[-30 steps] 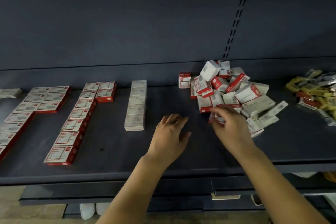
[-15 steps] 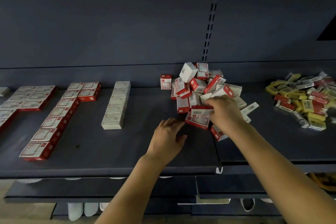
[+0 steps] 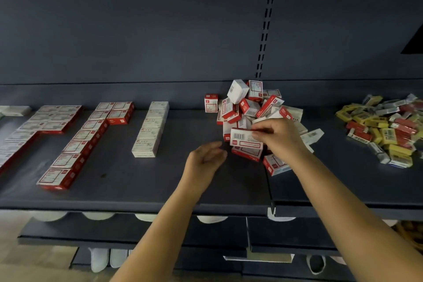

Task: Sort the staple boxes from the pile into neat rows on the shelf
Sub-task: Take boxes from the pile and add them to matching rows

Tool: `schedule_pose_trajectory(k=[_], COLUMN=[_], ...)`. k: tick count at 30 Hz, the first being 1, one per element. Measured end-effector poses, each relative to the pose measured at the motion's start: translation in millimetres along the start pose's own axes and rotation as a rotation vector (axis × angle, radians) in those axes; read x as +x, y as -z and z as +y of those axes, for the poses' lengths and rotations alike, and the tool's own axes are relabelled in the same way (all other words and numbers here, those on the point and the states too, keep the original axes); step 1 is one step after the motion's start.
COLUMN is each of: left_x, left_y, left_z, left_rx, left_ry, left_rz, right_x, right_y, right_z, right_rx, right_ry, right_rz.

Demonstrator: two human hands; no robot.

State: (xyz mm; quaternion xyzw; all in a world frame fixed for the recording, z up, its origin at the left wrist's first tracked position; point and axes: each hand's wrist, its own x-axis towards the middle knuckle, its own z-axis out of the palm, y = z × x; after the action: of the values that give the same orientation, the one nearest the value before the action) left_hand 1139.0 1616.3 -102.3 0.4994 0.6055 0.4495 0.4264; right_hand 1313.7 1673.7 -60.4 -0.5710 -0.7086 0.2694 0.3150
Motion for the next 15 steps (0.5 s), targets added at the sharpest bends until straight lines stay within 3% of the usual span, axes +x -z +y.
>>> schedule_pose_trajectory(k=[2,5,11,15], left_x=[-1.2,-3.9,-10.8,-13.8], left_y=[-2.6,-3.7,-2.2,1.8], left_z=[7.2,11.0,9.6,9.8], left_rx=[-0.236,-0.392,-0.494,-0.509], left_ry=[0.097,0.135,0.122,0.071], left_rz=[0.006,-0.033,-0.084,-0.033], right_x=[-7.8,-15.7,-18.9,-20.5], right_y=[1.6,3.0,2.9,-1.2], right_z=[-2.9,-5.9,-9.0,-11.3], right_rx=[0.125,0.211,0.259,0.298], right_ry=[-0.013,-0.002,0.002,0.013], right_rz=[-0.008,-0.015,-0.026,-0.053])
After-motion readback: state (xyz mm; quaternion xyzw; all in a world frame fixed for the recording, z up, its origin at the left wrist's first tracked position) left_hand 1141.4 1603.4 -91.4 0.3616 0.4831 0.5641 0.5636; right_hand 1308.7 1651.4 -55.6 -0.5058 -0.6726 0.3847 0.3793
